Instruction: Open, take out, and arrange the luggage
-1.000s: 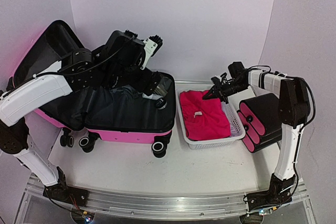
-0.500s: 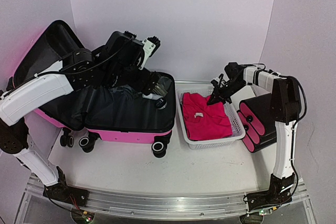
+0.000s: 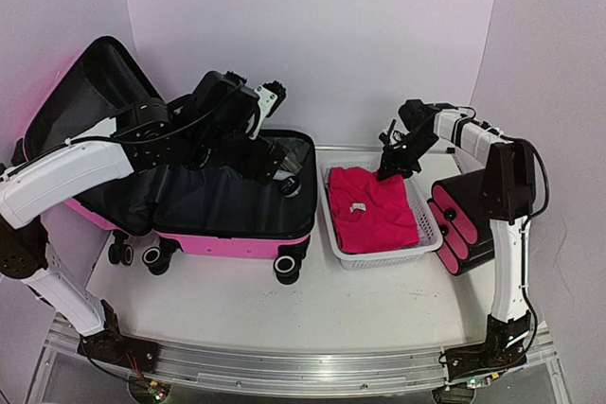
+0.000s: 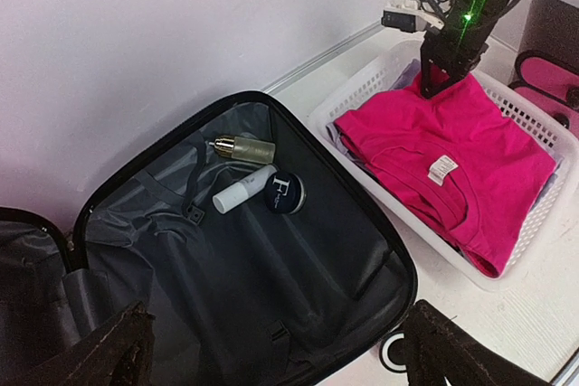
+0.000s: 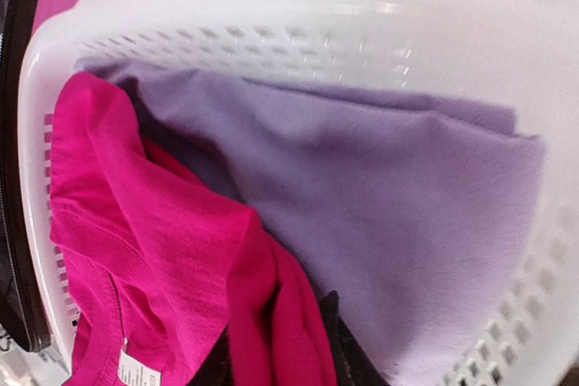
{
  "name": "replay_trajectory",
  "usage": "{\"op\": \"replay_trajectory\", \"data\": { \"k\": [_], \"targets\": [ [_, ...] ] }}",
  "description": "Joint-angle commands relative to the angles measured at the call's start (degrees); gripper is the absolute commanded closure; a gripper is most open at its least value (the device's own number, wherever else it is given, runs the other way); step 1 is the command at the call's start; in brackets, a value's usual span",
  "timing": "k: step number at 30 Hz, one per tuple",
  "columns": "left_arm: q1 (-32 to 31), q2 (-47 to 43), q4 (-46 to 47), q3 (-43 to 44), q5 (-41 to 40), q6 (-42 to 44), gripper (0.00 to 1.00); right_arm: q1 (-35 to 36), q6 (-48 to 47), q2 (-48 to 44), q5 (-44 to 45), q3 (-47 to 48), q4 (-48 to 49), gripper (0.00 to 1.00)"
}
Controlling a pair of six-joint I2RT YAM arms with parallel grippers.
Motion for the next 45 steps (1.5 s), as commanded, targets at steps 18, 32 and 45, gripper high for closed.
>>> {"op": "replay_trajectory", "data": {
  "k": [18, 32, 45],
  "targets": [
    [0.8, -5.9, 0.7, -4.5, 1.9, -5.8, 0.04, 0.8, -10.4, 3.9, 13.7, 17.8, -6.2, 0.96],
    [3.2, -8.0, -1.4, -6.7, 3.4, -9.5, 0.03, 0.8, -8.6, 0.8, 25.1, 25.7, -12.6, 0.34],
    [14.2, -4.1, 0.0, -10.4, 20.8, -16.7, 0.01, 13.3, 2.0, -33.1, 7.2, -22.4, 2.2, 0.16]
  ]
}}
